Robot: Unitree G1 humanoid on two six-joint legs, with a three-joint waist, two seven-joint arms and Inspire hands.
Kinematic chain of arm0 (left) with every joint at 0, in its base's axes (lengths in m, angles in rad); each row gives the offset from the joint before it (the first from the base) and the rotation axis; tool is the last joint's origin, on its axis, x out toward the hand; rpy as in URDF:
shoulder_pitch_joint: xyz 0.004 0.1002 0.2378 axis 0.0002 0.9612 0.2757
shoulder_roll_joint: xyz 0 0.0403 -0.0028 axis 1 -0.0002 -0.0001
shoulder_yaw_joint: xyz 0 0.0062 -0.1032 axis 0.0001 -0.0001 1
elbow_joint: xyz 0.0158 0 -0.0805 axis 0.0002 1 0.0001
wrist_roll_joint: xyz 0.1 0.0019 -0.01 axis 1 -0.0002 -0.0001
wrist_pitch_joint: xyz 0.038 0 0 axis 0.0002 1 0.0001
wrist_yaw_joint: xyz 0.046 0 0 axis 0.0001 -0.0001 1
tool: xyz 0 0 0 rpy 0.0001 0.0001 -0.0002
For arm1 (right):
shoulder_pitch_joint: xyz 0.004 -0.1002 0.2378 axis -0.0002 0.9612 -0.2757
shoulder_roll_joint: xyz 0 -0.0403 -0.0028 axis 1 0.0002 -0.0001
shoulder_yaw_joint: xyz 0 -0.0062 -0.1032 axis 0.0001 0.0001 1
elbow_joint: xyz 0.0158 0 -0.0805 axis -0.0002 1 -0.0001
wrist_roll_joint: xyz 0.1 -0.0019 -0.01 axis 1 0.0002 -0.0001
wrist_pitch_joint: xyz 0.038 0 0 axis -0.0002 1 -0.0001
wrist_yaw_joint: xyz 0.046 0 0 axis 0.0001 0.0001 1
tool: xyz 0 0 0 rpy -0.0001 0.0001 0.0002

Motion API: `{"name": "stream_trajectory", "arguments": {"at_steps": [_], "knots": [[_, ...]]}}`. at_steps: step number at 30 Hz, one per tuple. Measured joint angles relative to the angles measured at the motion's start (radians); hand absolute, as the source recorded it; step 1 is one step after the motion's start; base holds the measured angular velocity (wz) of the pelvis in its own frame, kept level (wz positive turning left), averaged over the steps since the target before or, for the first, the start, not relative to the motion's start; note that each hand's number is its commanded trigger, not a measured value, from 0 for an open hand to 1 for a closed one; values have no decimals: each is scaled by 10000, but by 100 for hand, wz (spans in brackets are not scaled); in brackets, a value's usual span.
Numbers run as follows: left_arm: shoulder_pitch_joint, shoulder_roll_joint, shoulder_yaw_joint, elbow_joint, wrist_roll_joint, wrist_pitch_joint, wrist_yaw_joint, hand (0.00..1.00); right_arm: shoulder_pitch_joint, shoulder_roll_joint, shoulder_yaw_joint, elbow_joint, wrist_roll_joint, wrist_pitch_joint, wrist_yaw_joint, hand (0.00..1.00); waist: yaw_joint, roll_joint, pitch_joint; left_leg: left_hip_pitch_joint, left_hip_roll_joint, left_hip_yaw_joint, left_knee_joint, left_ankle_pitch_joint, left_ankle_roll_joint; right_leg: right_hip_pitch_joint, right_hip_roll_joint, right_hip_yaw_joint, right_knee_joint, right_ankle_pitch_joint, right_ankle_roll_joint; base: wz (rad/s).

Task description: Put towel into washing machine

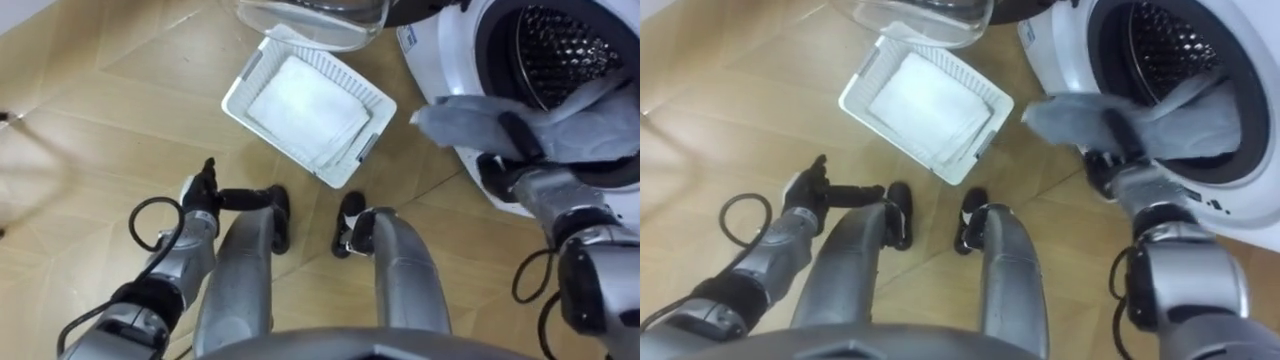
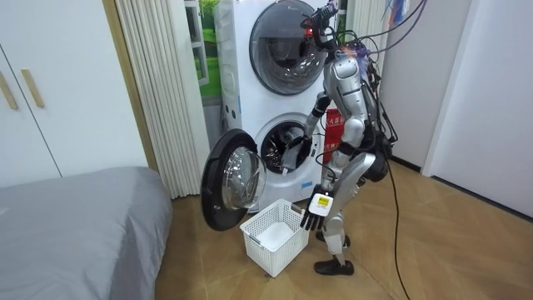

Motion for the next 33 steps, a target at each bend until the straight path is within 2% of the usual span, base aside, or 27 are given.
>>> {"name": "stream_trajectory", "arguments": {"at_steps": [2,3,5,6,7,10,12,14,16,19,22,24,26,28,30,32,33], "knots": [[93,29,88,-168,61,-51,96,0,-38,-5,-299,-214,87,143,-338,100,-89,-51,-3,-102,-39,-18,77,25,57,-85,-53,-32,25,-3,33,10],[166,90,112,-340,143,-78,183,0,-83,-7,-517,-494,101,251,-571,82,-221,-88,-1,-205,-67,-22,124,37,81,-161,-97,-39,87,-24,68,12],[200,132,120,-398,444,-125,311,0,-239,-8,-631,-648,239,330,-734,79,-402,-216,-4,-248,-119,7,142,47,113,-243,-167,-13,174,-52,114,7],[207,132,129,-398,530,-129,339,0,-314,-8,-631,-650,318,358,-769,60,-482,-235,-6,-256,-129,17,148,54,126,-243,-178,-15,173,-58,126,5],[212,129,133,-456,574,-131,407,0,-454,-8,-638,-661,415,382,-874,0,-570,-269,2,-275,-144,21,183,50,142,-244,-185,-13,182,-64,147,4],[267,143,139,-681,572,-310,573,0,-720,-11,-855,-658,620,388,-1305,0,-768,-332,-1,-299,-124,275,333,-44,329,-294,-207,63,405,-176,287,8],[460,138,335,-939,585,-562,724,0,-858,-32,-1377,-623,1004,389,-1747,0,-906,-346,-4,-317,-61,510,436,-134,472,-309,-331,16,524,-236,347,8],[618,135,576,-1060,848,-648,732,0,-947,-40,-1758,-608,1072,389,-2132,0,-1033,-352,-7,-343,-61,592,401,-163,563,-315,-412,-85,540,-262,401,15],[739,123,690,-1097,1312,-655,785,0,-1047,-161,-2134,-524,1093,387,-2603,0,-1093,-372,-13,-346,-67,780,347,-182,668,-340,-550,-135,584,-299,469,12],[810,59,759,-1248,1650,-671,976,0,-1166,-582,-2587,-275,1129,321,-3441,0,-1108,-383,-17,-359,-192,968,323,-214,818,-454,-728,-30,716,-362,609,4],[770,52,751,-1248,1647,-685,1041,0,-1152,-890,-2936,-54,1090,-169,-4282,0,-1133,-381,-18,-358,-200,1056,308,-250,896,-464,-733,44,675,-339,685,-6],[609,63,719,-1228,1645,-719,991,0,-1031,-1256,-3063,99,894,-1010,-4811,0,-1157,-381,-18,-348,-198,1067,311,-259,910,-446,-718,65,677,-321,719,-2],[513,63,559,-1134,1632,-788,852,0,-869,-1648,-2957,64,526,-1510,-5005,0,-1101,-379,-19,-309,-183,1070,300,-259,910,-419,-661,133,670,-288,750,-6],[403,56,404,-1022,1609,-785,617,0,-703,-1597,-2682,-16,318,-1483,-5175,0,-937,-349,-22,-189,-117,1076,250,-260,907,-277,-581,128,540,-247,712,-9],[393,-8,141,-984,1522,-793,316,0,-599,-1575,-2806,-69,371,-1852,-5560,0,-649,-274,-45,112,-35,1069,36,-219,853,64,-491,23,220,-114,645,-7],[393,-30,-64,-913,1519,-792,137,0,-456,-1567,-2806,-219,635,-1976,-5936,0,-506,-168,-63,396,-21,1018,-176,-144,821,413,-469,-120,-72,-39,610,0],[427,-117,-161,-874,1519,-793,13,0,-346,-1567,-2790,-309,822,-2202,-6181,0,-407,-70,-104,570,-39,1018,-351,-91,819,586,-457,-144,-253,4,633,3]]}}
